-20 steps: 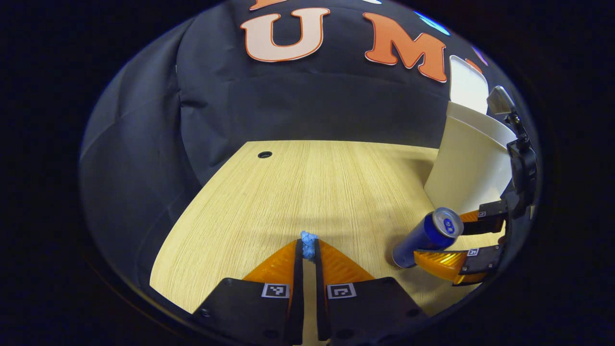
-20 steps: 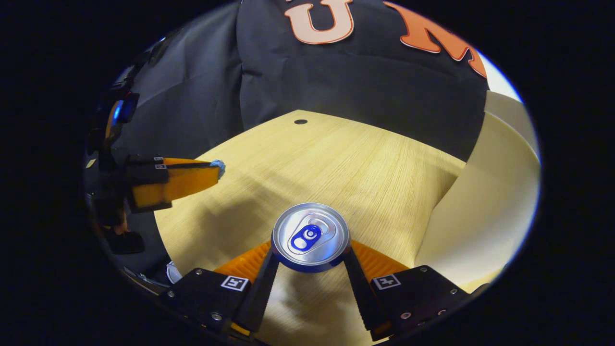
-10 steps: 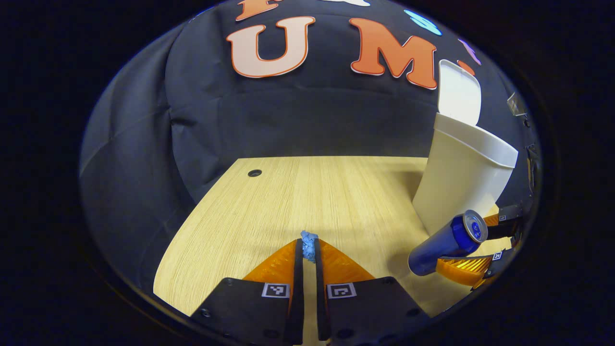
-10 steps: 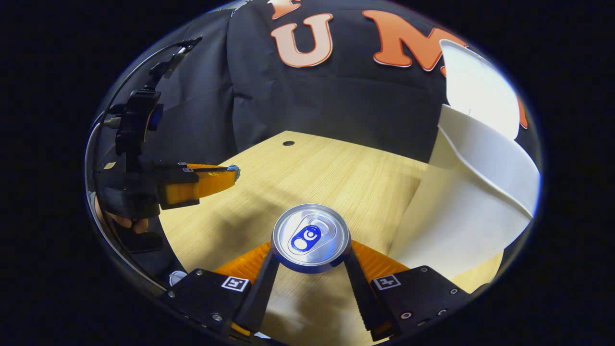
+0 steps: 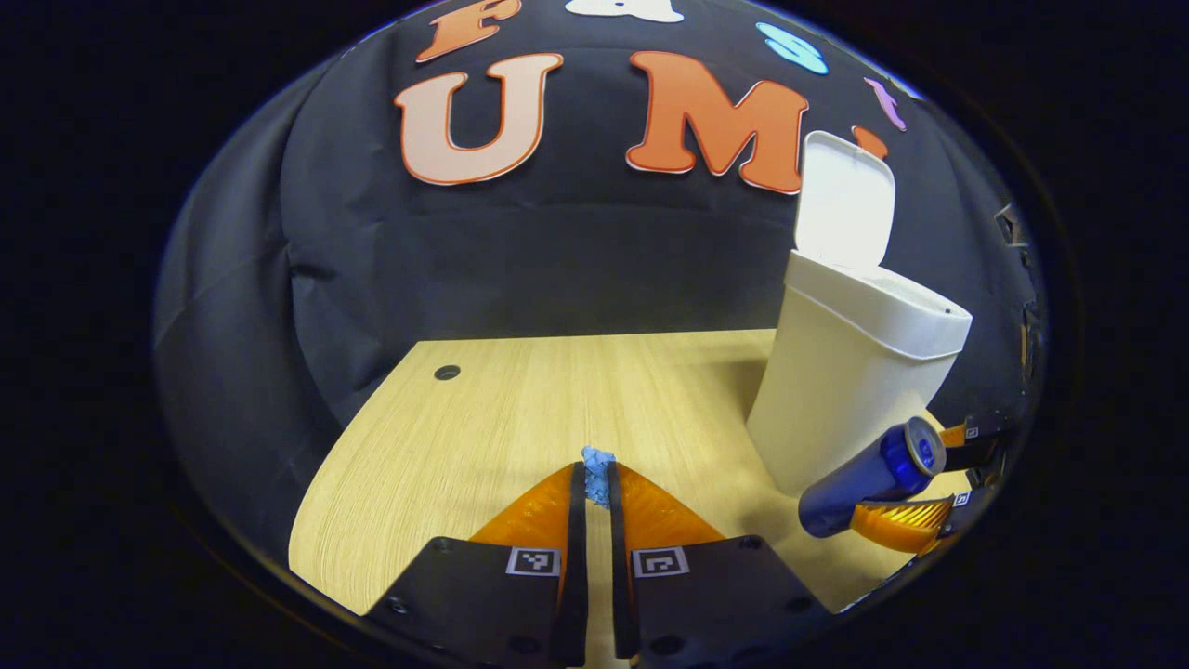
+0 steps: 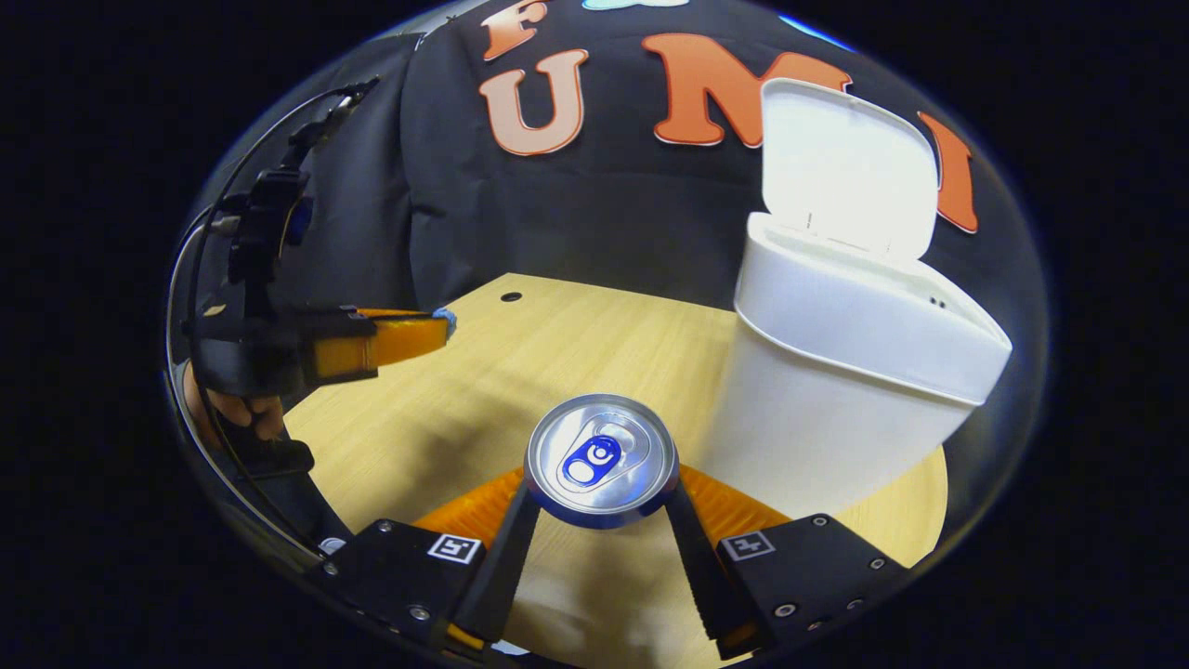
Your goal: Press the lid of the desktop garbage bin to open it, pick up the crumpled paper on the desktop and throw it into the bin, then pick up the pop can on the desktop and drop it into the bin, and finally close the garbage bin lid.
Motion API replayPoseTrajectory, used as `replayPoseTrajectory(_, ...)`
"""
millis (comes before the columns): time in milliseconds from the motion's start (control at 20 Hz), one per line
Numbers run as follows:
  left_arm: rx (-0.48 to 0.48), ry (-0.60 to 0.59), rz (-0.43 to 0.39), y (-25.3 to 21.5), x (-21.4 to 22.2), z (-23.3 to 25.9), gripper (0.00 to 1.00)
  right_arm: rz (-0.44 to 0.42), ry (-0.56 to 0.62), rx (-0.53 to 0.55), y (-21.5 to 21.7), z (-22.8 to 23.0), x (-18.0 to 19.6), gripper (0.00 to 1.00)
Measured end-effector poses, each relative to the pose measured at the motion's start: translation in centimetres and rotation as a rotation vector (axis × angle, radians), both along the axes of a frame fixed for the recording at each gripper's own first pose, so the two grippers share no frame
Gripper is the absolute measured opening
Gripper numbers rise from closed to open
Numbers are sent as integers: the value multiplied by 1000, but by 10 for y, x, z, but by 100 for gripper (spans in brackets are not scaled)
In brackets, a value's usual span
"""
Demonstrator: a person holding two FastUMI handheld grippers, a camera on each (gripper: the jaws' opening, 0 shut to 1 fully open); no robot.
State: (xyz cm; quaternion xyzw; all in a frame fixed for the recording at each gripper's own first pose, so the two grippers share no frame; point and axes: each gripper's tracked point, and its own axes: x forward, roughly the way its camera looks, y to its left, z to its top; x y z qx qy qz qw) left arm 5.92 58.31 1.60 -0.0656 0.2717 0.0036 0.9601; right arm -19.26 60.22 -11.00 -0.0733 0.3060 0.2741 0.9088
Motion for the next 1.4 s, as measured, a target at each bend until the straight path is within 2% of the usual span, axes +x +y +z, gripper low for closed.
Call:
replayPoseTrajectory(450,-45,-148,-150,-72,38,73,14,-114,-4,-9,19,-37,-17,79)
replayPoseTrajectory(800,-109,-233,-246,-124,57,121,14,-200,-10,-6,13,-36,-30,79)
replayPoseTrajectory(950,-117,-261,-298,-149,63,134,14,-242,-14,-5,12,-33,-38,79)
replayPoseTrajectory(1000,-118,-268,-318,-159,64,137,14,-258,-16,-6,11,-34,-37,74)
replayPoseTrajectory(1150,-132,-291,-373,-183,68,148,14,-298,-18,-13,8,-31,-40,74)
replayPoseTrajectory(1200,-137,-298,-389,-191,69,150,14,-313,-21,-14,7,-29,-41,79)
replayPoseTrajectory(1250,-146,-305,-402,-198,70,153,14,-326,-23,-12,7,-28,-43,79)
replayPoseTrajectory(1300,-148,-303,-416,-206,71,153,14,-340,-25,-12,6,-26,-44,74)
replayPoseTrajectory(1400,-146,-302,-443,-216,74,153,14,-363,-27,-10,6,-24,-47,74)
